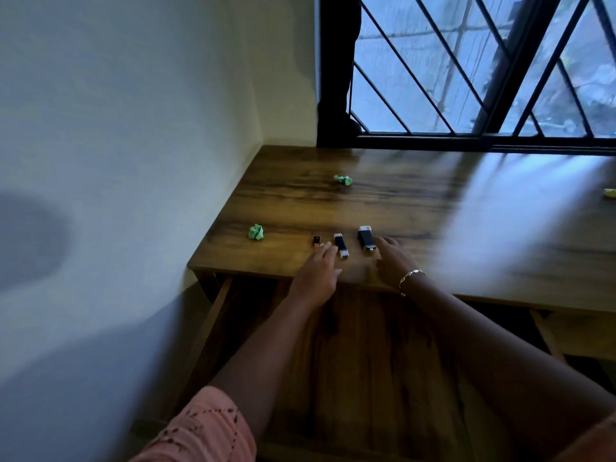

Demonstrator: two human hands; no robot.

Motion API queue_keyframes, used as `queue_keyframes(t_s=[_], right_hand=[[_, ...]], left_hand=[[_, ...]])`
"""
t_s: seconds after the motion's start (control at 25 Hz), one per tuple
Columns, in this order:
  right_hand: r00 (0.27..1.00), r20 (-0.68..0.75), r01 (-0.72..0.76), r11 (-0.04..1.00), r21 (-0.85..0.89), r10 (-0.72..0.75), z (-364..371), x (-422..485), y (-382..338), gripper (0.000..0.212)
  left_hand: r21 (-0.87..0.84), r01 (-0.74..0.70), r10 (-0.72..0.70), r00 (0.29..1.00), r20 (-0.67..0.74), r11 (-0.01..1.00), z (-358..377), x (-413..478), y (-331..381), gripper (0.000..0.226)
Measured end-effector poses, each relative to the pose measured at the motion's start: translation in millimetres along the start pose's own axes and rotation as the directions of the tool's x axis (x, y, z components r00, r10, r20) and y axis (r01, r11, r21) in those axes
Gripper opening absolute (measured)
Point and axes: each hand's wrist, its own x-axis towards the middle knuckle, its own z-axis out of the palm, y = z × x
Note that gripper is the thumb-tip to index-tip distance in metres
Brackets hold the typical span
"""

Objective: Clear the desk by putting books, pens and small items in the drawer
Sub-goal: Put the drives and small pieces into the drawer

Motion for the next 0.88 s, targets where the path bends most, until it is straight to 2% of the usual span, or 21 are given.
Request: queue_keyframes(t_s=[0.16, 0.24, 0.44, 0.68, 0.76, 0.88], right_hand=[[0.998, -0.011, -0.067, 0.997, 0.036, 0.068, 0, 32, 8, 0.054], [0.997, 0.019, -0.072, 0.997, 0.018, 0.072, 1, 45, 11, 0.062], [0.988, 0.150, 0.046, 0.996, -0.078, -0.034, 2, 70, 14, 0.089], [0.981, 0.191, 0.020, 0.999, -0.041, -0.011, 6, 90, 11, 0.090], [0.984, 0.176, -0.002, 1.000, 0.008, 0.001, 7, 89, 14, 0.094], [0.993, 0.051, -0.111, 0.993, 0.050, 0.109, 13, 84, 18, 0.090]], left_hand=[[-0.010, 0.009, -0.009, 0.999, 0.048, 1.000, 0, 27, -1, 0.058], [-0.006, -0.004, 0.004, 0.998, 0.069, 1.000, 4, 36, -2, 0.063], [-0.045, -0.006, 0.011, 0.994, 0.105, 0.999, 10, 55, -13, 0.067], [-0.140, -0.013, 0.025, 0.996, 0.088, 0.990, 4, 71, -24, 0.065], [-0.151, -0.030, 0.038, 0.998, 0.054, 0.988, 3, 76, -26, 0.064], [-0.163, -0.026, 0.031, 0.999, 0.026, 0.986, 3, 87, -26, 0.056]])
